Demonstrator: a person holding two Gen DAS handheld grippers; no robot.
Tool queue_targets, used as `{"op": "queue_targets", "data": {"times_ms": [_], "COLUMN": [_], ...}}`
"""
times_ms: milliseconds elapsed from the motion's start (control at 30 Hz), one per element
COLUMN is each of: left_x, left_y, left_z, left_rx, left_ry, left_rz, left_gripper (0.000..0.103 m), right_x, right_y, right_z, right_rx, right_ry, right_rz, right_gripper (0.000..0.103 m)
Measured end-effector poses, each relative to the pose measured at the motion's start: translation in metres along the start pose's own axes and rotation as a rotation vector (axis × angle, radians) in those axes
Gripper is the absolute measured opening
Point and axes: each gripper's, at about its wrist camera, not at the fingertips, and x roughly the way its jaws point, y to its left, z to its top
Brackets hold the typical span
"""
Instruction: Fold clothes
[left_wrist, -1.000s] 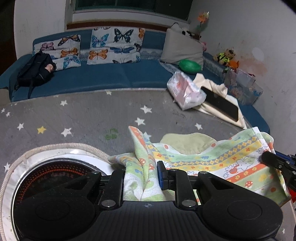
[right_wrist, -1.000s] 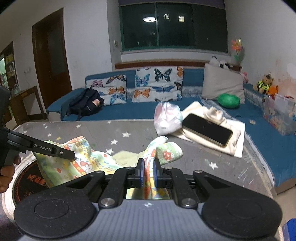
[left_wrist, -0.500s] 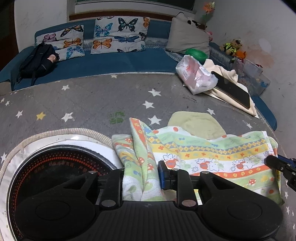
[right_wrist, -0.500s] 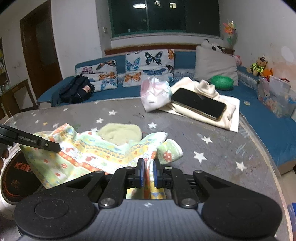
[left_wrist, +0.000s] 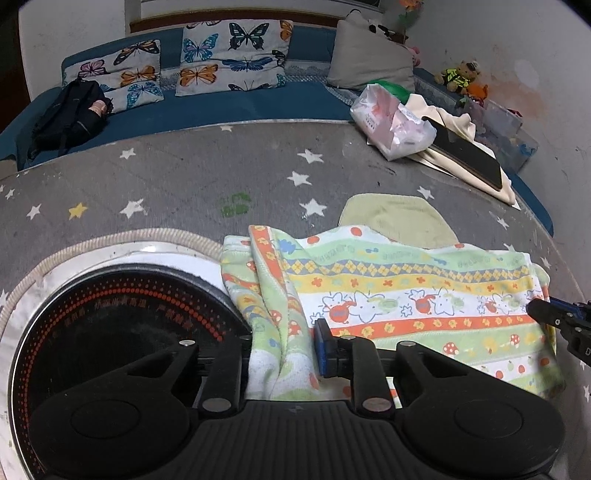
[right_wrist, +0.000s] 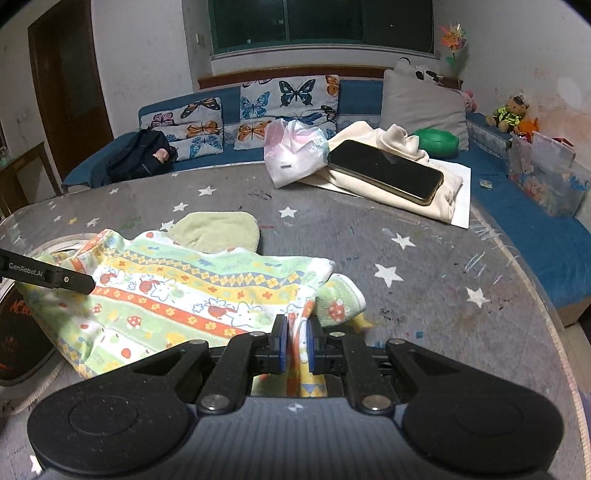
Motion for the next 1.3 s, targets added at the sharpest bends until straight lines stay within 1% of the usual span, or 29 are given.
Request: {"op": "queue_targets", "data": {"times_ms": [233, 333, 433, 467, 500, 567, 633, 667, 767, 833, 867, 900, 933, 1033, 1100, 1300], "left_x": [-0.007, -0.011, -0.014, -0.016, -0.017, -0.02, -0.022, -0.023, -0.026, -0.028, -0.029, -0.03, -0.032, -0.036, -0.038, -0.043], "left_y": [0.0, 0.001, 0.001, 0.001, 0.001, 0.003, 0.004, 0.006, 0.011, 0.013, 0.014, 0.014, 0.014, 0.014, 0.013, 0.012], "left_z": [-0.015, -0.021, -0.026, -0.028, -0.029, -0.03, -0.031, -0.032, -0.035, -0.037, -0.038, -0.039, -0.04, -0.044, -0.046, -0.055], "left_rx": [0.026, 0.027, 0.032, 0.035, 0.036, 0.035, 0.038, 0.035, 0.027, 0.023, 0.022, 0.021, 0.02, 0.02, 0.018, 0.012], "left_ry": [0.009, 0.011, 0.009, 0.008, 0.007, 0.005, 0.0, -0.001, -0.003, -0.004, -0.005, -0.007, -0.008, -0.013, -0.016, -0.024], "left_rz": [-0.012, -0.009, 0.002, 0.007, 0.013, 0.029, 0.044, 0.051, 0.066, 0.07, 0.071, 0.072, 0.073, 0.074, 0.074, 0.076], "left_gripper": [0.022, 0.025, 0.029, 0.032, 0.038, 0.045, 0.049, 0.052, 0.053, 0.053, 0.053, 0.054, 0.055, 0.057, 0.061, 0.068], "right_x": [-0.002, -0.005, -0.009, -0.01, -0.011, -0.015, -0.019, -0.021, -0.027, -0.03, -0.032, -0.033, -0.033, -0.03, -0.028, -0.021], "right_y": [-0.001, 0.001, 0.002, 0.002, 0.002, 0.003, 0.005, 0.007, 0.013, 0.021, 0.026, 0.03, 0.035, 0.055, 0.067, 0.086], "right_z": [-0.009, -0.014, -0.016, -0.017, -0.017, -0.017, -0.017, -0.016, -0.015, -0.015, -0.016, -0.016, -0.016, -0.02, -0.023, -0.036], "right_rx": [-0.008, -0.015, -0.011, -0.007, -0.004, -0.003, -0.01, -0.014, -0.028, -0.039, -0.047, -0.056, -0.066, -0.11, -0.133, -0.135], "right_ry": [0.02, 0.031, 0.037, 0.037, 0.036, 0.031, 0.023, 0.017, 0.0, -0.008, -0.011, -0.013, -0.014, -0.009, -0.002, 0.019], "right_rz": [0.001, 0.002, -0.01, -0.016, -0.021, -0.026, -0.029, -0.029, -0.025, -0.011, -0.002, 0.007, 0.014, 0.046, 0.066, 0.092], "right_gripper": [0.009, 0.01, 0.016, 0.02, 0.021, 0.022, 0.026, 0.029, 0.04, 0.043, 0.046, 0.051, 0.054, 0.055, 0.058, 0.061]}}
